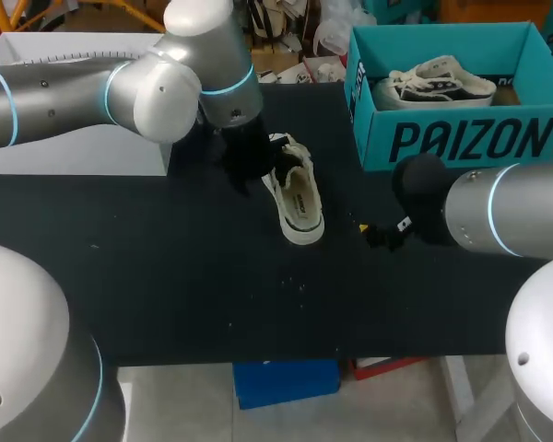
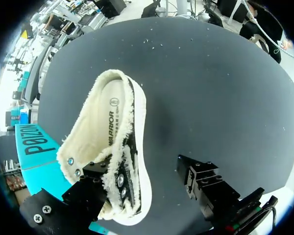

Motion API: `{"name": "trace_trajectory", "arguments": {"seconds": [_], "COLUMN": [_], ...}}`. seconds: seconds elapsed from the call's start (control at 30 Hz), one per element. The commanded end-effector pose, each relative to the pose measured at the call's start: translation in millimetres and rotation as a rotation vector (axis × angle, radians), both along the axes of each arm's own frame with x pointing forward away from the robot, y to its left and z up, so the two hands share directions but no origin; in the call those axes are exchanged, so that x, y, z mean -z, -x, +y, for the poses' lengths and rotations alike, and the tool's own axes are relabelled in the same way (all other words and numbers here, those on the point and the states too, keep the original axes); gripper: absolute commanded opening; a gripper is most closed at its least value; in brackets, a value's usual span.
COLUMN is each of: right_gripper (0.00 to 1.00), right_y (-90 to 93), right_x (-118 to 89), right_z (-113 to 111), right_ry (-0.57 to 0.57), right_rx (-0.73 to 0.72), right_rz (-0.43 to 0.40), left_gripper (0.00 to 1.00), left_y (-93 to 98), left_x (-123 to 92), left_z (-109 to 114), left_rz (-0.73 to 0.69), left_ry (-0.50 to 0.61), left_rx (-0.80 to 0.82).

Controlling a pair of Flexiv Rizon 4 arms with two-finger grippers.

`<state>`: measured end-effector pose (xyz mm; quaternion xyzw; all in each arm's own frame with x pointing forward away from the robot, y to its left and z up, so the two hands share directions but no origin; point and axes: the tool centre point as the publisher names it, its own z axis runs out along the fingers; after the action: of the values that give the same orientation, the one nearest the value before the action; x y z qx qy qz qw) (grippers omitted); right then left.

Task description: Take the shoe out of the shoebox, open the shoe tongue, remove and reinsert the insole, then place the shoe into the shoebox

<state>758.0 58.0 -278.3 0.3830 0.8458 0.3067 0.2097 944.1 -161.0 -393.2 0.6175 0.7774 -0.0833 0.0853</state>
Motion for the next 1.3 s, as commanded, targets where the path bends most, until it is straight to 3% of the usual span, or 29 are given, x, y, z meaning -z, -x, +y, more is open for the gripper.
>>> {"name": "trace_trajectory", "arguments": {"seconds": [0.03,0.1,0.2,0.33,0.37,0.67,1.17,1.3], "right_gripper": [1.0,1.0,1.0,1.0,1.0,1.0,1.0,1.0], "right_y": [0.4,0.4,0.4,0.4,0.4,0.4,0.4,0.4], "right_x": [1.6,1.6,1.6,1.6,1.6,1.6,1.6,1.6], "right_z": [0.9,0.9,0.9,0.9,0.9,0.9,0.9,0.9], "right_ry": [-0.001,-0.001,-0.001,-0.001,-0.001,-0.001,-0.001,-0.001], "right_rx": [0.002,0.002,0.002,0.002,0.002,0.002,0.002,0.002], "right_rz": [-0.004,-0.004,-0.004,-0.004,-0.004,-0.004,-0.004,-0.004], "left_gripper": [0.64,0.49,0.39,0.02,0.0,0.0,0.0,0.0], "left_y": [-8.7,-10.4,-14.2,-19.5,-20.3,-16.1,2.7,2.7], "left_x": [12.5,15.8,18.4,20.9,21.2,-2.9,-105.2,-105.2], "left_z": [-7.3,-8.3,-9.4,-10.1,-10.3,-4.0,24.2,24.2], "left_rz": [0.009,0.011,0.008,-0.001,-0.002,-0.031,-0.156,-0.156], "left_ry": [-0.017,-0.031,-0.041,-0.054,-0.051,-0.042,0.033,0.033], "left_rx": [0.0,0.001,-0.003,-0.016,-0.021,0.002,0.02,0.02]}}
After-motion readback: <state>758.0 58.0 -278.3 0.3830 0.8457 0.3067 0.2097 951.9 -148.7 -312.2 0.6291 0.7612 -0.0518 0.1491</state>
